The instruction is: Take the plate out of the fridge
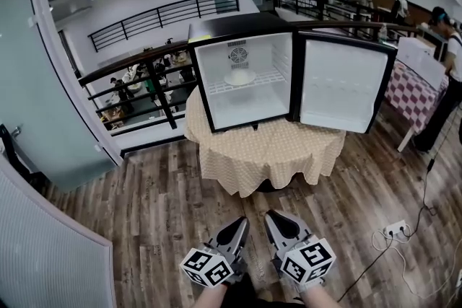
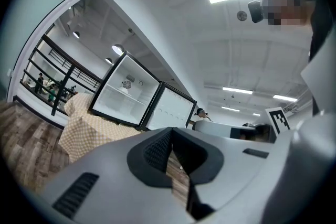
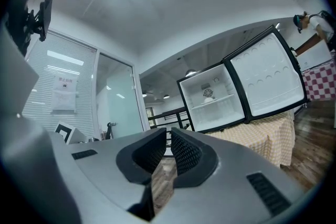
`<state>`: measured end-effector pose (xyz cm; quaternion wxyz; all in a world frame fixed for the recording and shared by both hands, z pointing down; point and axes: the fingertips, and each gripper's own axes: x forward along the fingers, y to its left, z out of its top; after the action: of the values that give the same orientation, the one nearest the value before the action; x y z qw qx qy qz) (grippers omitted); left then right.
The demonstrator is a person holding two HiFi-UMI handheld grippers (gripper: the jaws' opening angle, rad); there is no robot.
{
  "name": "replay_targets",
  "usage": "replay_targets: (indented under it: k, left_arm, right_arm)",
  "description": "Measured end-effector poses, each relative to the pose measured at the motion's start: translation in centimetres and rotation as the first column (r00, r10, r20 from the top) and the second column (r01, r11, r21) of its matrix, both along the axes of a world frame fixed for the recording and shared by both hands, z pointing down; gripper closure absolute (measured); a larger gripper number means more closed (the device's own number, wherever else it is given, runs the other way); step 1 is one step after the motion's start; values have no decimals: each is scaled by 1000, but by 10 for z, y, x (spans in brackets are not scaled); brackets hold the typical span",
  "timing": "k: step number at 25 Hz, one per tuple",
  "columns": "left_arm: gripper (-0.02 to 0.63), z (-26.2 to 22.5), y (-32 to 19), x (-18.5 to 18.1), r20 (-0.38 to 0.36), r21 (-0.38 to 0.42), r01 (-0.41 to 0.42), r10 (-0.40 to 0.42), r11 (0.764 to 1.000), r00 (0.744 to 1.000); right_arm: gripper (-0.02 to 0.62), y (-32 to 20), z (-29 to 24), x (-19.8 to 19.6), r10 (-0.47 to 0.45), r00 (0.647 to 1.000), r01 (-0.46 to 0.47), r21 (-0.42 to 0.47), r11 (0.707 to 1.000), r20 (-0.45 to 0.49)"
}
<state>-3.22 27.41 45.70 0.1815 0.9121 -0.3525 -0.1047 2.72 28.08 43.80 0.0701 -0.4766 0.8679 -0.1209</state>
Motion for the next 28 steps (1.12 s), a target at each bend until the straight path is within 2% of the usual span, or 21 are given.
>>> replay_targets:
  k: [6, 16, 28]
  left_arm:
    - [598, 11, -14, 7, 5, -21, -9, 10, 1000, 1000]
    - [598, 4, -74, 32, -5, -14, -44, 44, 999, 999]
    - [598, -6, -146, 31, -22, -26, -35, 35, 999, 999]
  right_arm:
    - [548, -16, 12, -1, -12, 1000, 12, -28, 1000, 21]
    - [548, -75, 7, 23, 19, 1000, -18, -37, 999, 24]
    - [548, -145, 0, 20, 6, 1000, -5, -59, 998, 29]
